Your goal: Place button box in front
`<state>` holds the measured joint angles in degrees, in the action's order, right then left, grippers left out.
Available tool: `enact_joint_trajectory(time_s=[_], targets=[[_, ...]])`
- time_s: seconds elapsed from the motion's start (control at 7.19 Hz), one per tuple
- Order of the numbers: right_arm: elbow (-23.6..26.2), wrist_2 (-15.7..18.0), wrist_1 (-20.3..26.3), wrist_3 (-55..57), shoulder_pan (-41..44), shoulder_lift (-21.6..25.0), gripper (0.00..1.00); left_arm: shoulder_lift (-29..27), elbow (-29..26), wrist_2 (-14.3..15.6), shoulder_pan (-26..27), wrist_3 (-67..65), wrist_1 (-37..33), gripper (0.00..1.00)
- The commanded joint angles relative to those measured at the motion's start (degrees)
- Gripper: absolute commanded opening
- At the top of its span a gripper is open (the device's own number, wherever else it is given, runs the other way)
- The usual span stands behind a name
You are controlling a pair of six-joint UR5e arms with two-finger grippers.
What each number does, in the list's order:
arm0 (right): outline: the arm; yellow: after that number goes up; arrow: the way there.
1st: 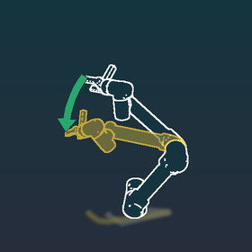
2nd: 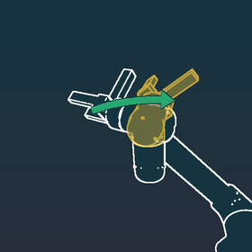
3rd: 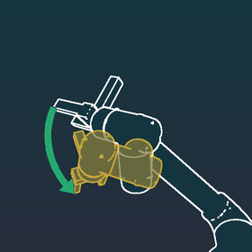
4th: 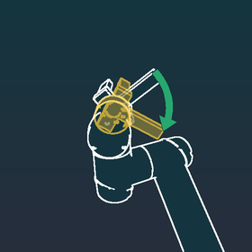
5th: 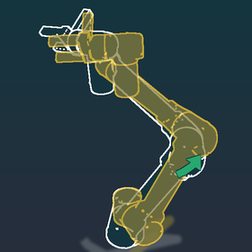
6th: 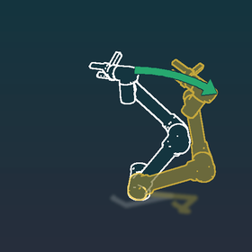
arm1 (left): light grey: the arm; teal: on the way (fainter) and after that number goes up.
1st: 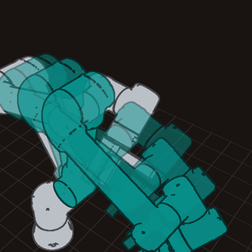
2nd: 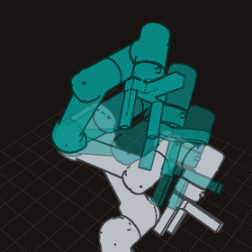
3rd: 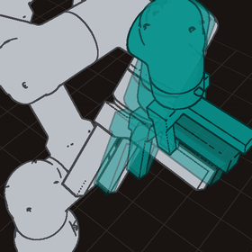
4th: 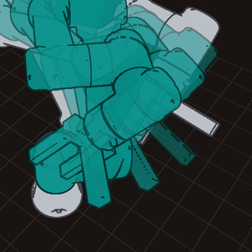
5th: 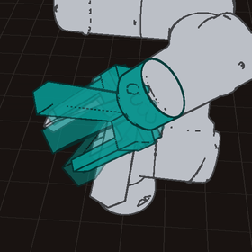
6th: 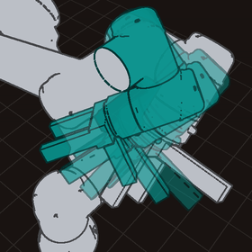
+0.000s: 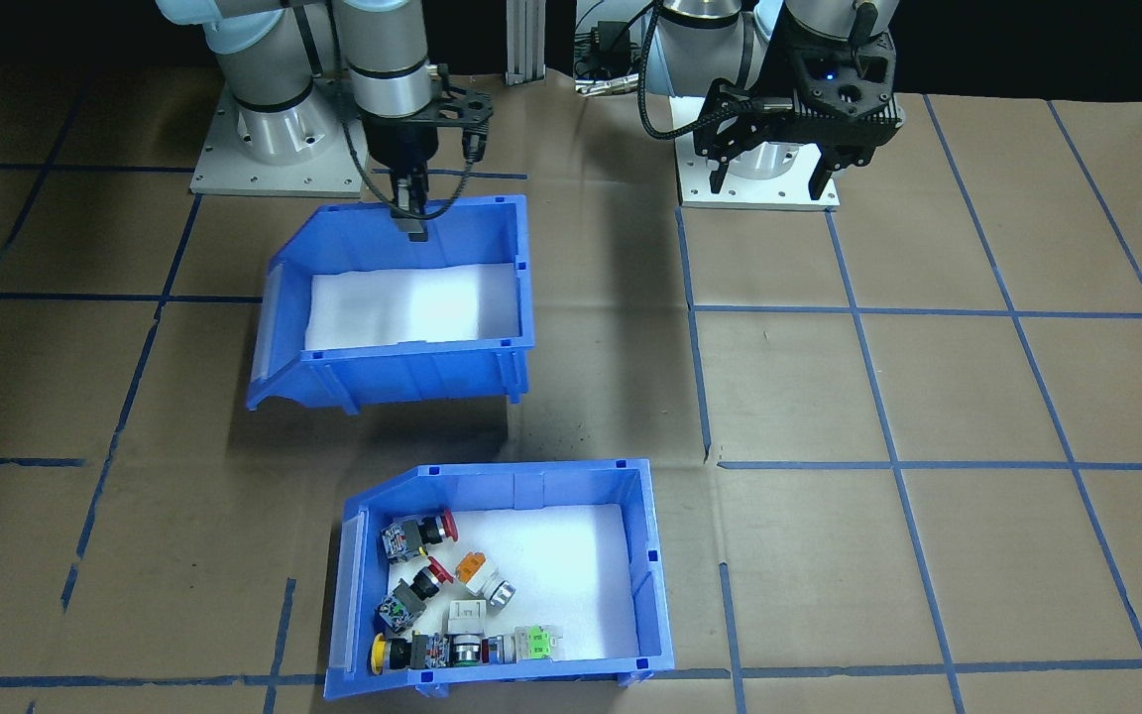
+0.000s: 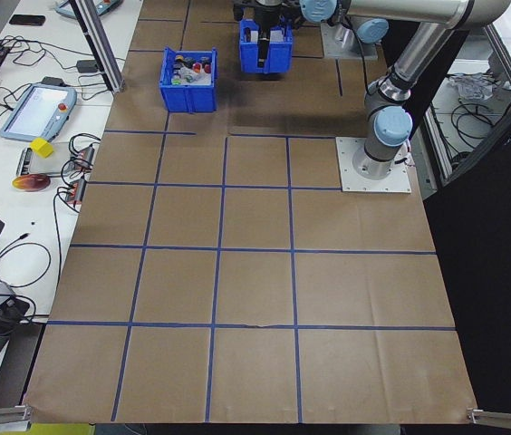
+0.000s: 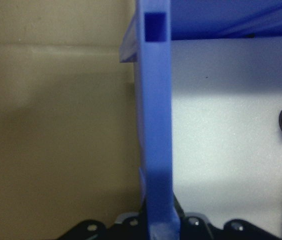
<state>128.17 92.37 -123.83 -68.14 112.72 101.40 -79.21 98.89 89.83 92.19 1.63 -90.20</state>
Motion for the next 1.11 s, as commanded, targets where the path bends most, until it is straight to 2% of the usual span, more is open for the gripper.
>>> enact_joint_trajectory(time_s=[0.0,0.56,0.7,0.83,0.97], targets=[[-2.57,2.02,-0.88,7.64,6.62,-6.19,0.1,0.54,0.07,0.86,-0.08,4.24,-0.94,1.0],[-2.49,2.02,-1.42,10.22,10.68,-7.27,0.11,-0.24,0.07,0.61,0.01,3.38,-1.82,1.0],[-2.48,1.94,-1.59,10.48,10.68,-7.35,0.62,-0.16,0.25,1.04,0.01,3.38,-1.64,1.0],[-2.4,2.2,-0.63,10.48,10.6,-7.44,1.0,0.1,0.07,0.78,0.01,3.21,-1.29,1.0],[-2.75,2.2,-0.54,10.48,9.72,-7.01,1.0,0.02,-0.02,0.78,0.01,3.12,0.45,1.0]])
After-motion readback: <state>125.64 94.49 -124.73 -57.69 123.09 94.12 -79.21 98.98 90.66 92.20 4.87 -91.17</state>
